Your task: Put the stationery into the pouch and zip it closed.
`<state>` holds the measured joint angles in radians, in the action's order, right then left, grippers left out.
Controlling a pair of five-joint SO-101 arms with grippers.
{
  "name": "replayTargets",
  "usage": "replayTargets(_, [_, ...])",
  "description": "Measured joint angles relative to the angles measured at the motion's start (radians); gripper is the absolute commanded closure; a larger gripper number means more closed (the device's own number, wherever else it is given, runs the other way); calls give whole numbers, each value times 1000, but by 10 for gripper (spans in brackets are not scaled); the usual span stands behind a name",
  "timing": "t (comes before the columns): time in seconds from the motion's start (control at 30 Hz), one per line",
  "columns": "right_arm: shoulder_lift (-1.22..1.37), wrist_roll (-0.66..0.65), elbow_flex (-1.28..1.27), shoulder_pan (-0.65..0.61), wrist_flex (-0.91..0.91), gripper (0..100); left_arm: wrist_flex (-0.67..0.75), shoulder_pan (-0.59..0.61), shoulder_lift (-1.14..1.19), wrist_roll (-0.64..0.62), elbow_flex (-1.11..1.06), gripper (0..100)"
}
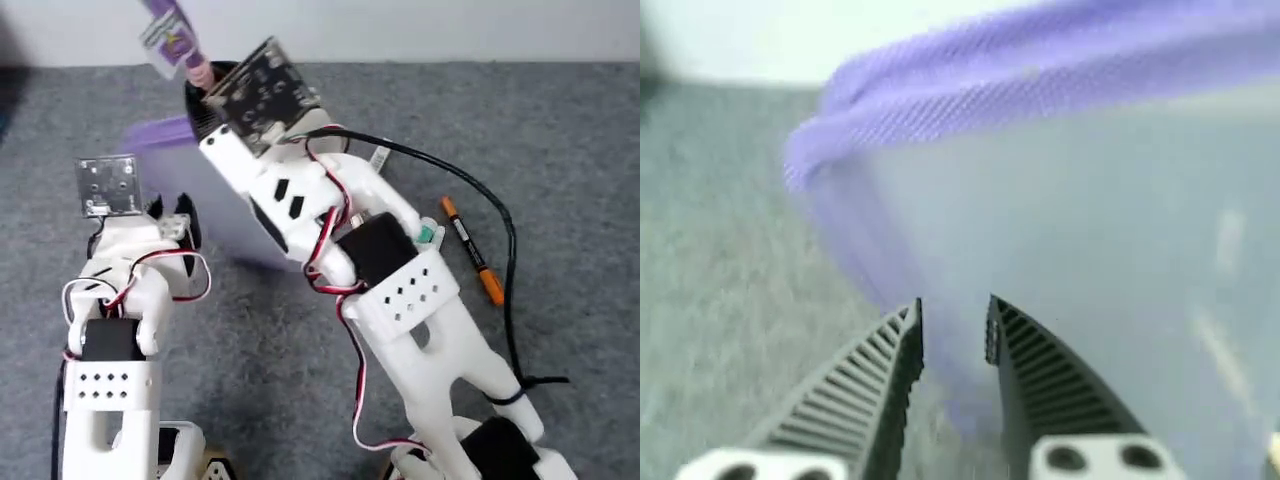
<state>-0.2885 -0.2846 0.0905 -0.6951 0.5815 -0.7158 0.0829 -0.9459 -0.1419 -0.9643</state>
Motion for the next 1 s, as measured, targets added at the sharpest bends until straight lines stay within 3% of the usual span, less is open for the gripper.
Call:
replayTargets(0.2, [137,-48,110,6,-74,991,43,0,0,-3,8,924])
replayTargets(0.37, [265,-44,244,38,-64,991,-63,0,0,0,101,924])
replayTargets(0.73, [284,181,313,130,371,991,-322,-6,0,0,304,924])
replayTargets(1.0, [186,288,324,135,635,991,-473,-137,0,2,402,924])
